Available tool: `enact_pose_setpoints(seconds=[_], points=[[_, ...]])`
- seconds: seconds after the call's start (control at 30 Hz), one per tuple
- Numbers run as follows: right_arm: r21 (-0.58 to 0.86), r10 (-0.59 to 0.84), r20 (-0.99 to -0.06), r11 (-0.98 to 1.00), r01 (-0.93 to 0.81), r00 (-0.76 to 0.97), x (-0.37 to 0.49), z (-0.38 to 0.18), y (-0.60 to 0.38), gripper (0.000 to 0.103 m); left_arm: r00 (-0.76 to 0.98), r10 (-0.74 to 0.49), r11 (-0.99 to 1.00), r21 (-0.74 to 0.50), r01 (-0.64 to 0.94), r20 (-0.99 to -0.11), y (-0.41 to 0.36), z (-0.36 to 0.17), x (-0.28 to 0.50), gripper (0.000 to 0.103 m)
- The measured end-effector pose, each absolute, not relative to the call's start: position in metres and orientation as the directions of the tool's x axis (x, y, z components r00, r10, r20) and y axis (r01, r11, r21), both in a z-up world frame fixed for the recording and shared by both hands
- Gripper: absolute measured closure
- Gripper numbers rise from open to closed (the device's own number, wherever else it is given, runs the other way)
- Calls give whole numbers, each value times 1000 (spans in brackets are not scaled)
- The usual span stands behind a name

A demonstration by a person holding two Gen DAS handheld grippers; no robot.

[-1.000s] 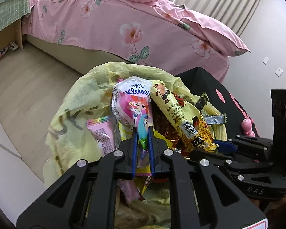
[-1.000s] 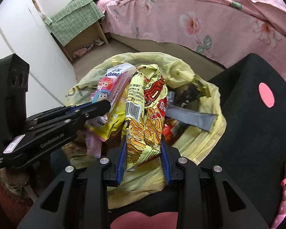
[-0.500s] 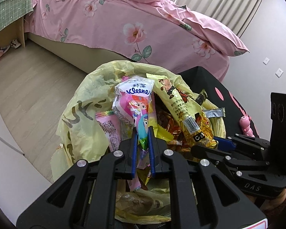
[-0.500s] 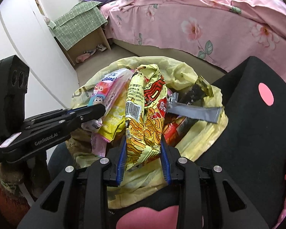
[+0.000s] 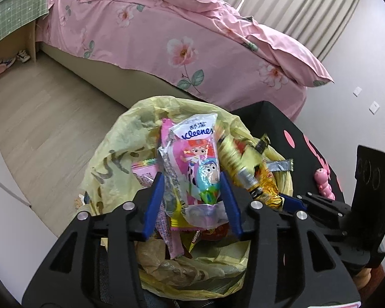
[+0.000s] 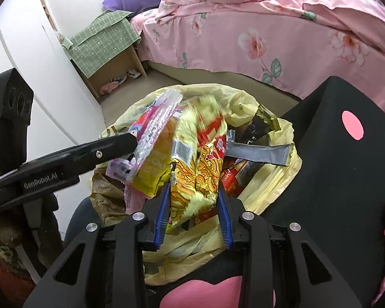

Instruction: Collect trash

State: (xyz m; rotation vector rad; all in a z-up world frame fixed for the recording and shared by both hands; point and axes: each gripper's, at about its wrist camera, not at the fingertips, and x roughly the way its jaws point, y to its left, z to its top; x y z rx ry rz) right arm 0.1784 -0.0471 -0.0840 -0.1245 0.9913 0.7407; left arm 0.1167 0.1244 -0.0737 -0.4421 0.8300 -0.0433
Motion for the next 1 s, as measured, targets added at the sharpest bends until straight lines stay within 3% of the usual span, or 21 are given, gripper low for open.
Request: enact_pose_setpoints(seconds=[0.27,0.67,0.83,1.0], points=[[197,492,-798,759,-620,349,174,-78,-45,58,700,-177,907,-391,-156,-692,129,-63,115,52],[95,423,-696,855,-510,580,107,-7,-116,55,747,-164,961,-276,-27,-645,88,-18,74,34],[62,354,-646,907,-416,676,56,17,-159,55,763,-144,984,-176,40,-630,51,2,22,34],[61,278,-623,949,-309,731,-2,24,-193,55,750,-167,983,-166,78,-639,25,13,-15,34]])
